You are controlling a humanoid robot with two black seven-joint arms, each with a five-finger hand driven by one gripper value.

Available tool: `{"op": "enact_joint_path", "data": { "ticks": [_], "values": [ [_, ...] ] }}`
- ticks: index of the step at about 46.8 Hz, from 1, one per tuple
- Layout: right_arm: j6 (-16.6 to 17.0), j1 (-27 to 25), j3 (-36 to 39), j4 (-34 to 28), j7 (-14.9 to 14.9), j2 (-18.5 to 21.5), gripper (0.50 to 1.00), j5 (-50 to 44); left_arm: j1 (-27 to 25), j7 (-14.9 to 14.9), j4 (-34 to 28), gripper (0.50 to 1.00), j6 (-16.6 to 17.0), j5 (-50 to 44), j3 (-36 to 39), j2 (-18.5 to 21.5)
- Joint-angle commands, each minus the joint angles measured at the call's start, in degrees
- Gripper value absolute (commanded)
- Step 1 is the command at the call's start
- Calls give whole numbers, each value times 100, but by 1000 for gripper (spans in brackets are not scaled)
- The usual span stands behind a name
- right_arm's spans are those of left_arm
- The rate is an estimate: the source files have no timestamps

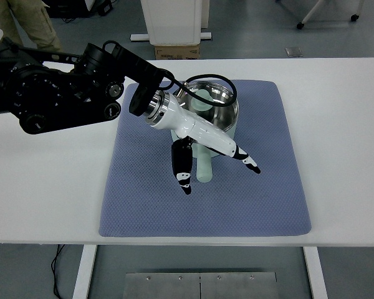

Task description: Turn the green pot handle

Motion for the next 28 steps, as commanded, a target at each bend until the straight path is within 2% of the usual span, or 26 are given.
{"op": "enact_joint_path", "data": {
  "ticks": [1, 28],
  "values": [
    [0, 0, 0, 0, 0, 0, 1000, 0, 4, -1, 28, 1000, -1, 67, 48, -87],
    [0, 0, 0, 0, 0, 0, 1000, 0, 48, 43, 72, 1000, -9, 727, 198, -447]
  ]
}}
